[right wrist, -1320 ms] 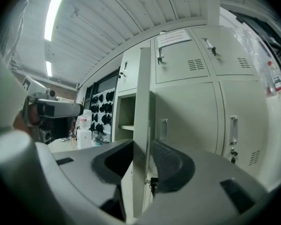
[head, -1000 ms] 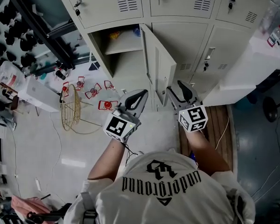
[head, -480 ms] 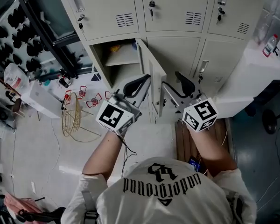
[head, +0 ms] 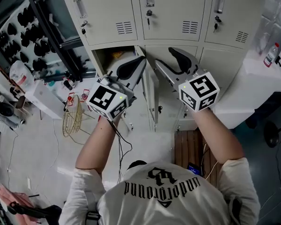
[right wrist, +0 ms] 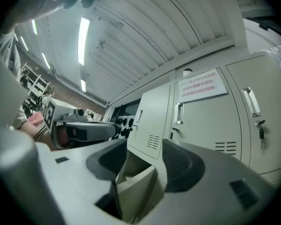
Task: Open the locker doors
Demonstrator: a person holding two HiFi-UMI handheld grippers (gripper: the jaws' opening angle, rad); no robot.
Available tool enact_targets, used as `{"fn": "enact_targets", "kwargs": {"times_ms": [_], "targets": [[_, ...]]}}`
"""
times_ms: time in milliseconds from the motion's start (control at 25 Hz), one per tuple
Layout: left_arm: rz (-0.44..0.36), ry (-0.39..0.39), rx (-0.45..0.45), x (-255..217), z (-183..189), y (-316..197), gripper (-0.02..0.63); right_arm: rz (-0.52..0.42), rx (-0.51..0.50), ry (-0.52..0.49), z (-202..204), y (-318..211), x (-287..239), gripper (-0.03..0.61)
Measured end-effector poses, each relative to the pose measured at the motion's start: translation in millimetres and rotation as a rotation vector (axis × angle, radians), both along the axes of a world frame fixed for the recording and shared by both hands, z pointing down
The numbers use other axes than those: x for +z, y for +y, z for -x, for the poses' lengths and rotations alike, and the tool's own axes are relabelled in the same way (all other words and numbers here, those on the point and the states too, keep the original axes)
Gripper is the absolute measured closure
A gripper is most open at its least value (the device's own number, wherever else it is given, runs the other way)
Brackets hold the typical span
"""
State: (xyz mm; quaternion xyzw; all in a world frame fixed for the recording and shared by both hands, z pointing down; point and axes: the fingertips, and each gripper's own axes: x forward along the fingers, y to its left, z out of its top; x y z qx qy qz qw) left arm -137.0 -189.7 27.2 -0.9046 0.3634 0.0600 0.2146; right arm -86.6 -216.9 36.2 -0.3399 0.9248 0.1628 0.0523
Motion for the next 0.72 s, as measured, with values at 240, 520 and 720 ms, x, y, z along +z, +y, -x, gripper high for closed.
{"fn": "enact_targets", "kwargs": {"times_ms": [240,520,720], "targets": [[-0.015,-0.029,0.001,-18.3,6.9,-32.3,0.607,-0.024,0.037,0.011,15.7,-43.4,-28.3,0.361],[-0.041,-0.026,0.049,-35.8,21.7,-82.7,0.607,-0.049,0.142,0.021,29.6,-101.7,-52.9,0.382],[-0.038,-0.037,0.096,-44.0,30.8,-116.4,0.607,-0.042,0.197,0.015,42.6,-137.5,-62.7,0.397]]}}
